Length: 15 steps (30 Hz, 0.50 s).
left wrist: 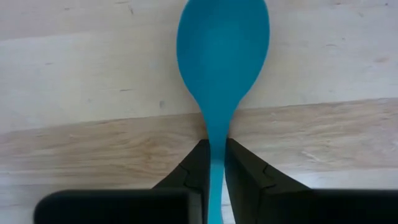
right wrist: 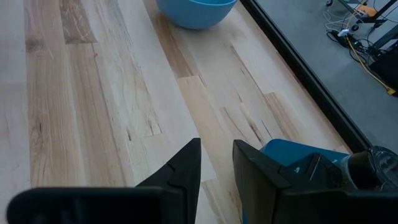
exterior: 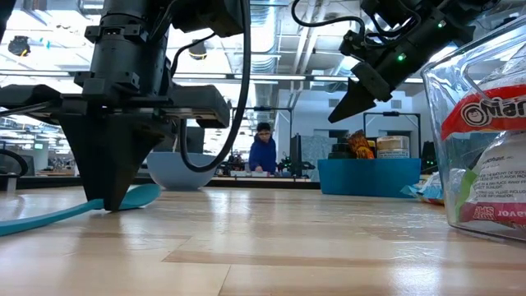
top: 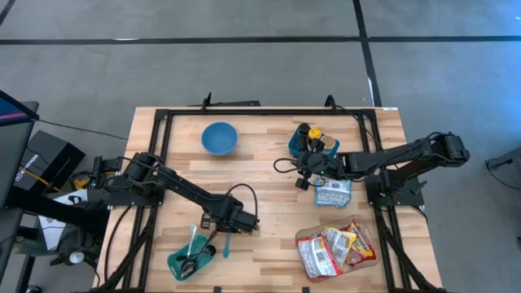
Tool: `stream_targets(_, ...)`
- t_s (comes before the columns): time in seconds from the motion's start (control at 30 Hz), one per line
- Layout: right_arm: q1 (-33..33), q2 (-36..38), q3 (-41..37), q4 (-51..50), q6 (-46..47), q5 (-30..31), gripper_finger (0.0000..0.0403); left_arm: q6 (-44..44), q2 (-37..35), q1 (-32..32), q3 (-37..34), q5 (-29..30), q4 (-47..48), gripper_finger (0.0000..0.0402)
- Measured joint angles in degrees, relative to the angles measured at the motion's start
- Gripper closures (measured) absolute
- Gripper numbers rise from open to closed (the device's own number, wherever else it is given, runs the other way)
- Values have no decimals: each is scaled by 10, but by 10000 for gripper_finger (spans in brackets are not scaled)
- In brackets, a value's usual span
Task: Pick & Place Food Item
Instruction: Put the blue spoon into the green bin
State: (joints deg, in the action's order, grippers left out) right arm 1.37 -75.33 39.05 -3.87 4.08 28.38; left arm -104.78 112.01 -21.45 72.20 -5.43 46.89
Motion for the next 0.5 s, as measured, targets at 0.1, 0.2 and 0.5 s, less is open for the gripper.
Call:
stream_targets(0.1,0,0,0,0,0,0,316,9,0,0,0,0,0,373)
stream_targets(0.2,0,0,0,0,0,0,316,10,0,0,0,0,0,373)
stream_targets(0.5,0,0,0,0,0,0,316,27,0,0,0,7,0,373)
